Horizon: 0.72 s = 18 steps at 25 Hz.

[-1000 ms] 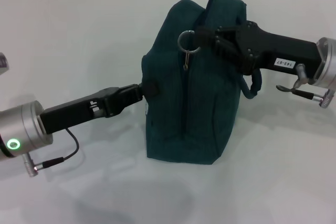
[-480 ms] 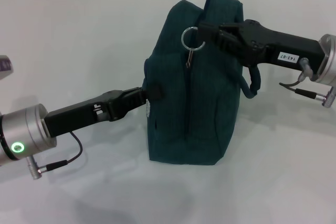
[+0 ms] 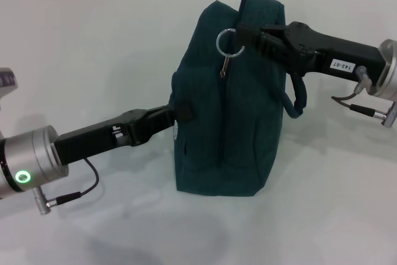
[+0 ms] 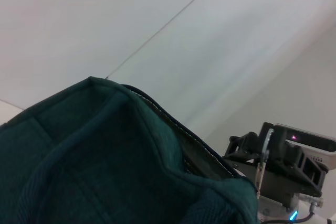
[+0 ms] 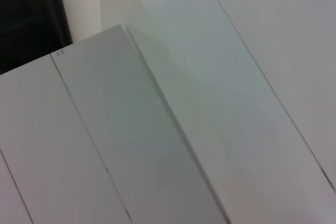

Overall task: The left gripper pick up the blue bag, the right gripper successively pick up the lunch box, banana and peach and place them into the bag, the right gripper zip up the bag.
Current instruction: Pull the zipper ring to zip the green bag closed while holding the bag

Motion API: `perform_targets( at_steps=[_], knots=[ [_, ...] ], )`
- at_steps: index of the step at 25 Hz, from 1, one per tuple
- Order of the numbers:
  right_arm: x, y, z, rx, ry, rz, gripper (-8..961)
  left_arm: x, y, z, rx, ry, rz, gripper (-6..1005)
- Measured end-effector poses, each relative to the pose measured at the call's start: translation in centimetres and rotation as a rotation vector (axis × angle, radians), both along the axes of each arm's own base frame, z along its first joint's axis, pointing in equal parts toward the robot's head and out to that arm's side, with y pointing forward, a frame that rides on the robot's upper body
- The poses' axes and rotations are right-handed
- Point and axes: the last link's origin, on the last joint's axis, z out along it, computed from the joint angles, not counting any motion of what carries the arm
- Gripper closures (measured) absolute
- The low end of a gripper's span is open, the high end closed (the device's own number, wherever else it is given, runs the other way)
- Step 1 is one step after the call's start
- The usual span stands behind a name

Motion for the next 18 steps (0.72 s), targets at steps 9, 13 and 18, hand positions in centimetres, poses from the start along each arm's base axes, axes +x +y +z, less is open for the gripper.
perform_targets(
  at_steps=[9,13,18],
  knots=[
    [0.51,0.27,-0.13,0.009,-0.014,-0.037,941,0.08,-0.43,-0.39,-0.028,0.007,-0.016,945],
    [0.51,0.24,-0.12,0.004,-0.012,-0.040,941,0.06,-0.51,-0.47,-0.032,0.004,-0.013,945],
    [0.59,0.37,-0.16,0.008,-0.017,-0.049,941,0.03,-0.57,-0.46,-0.032,0.002,-0.011,945]
  ],
)
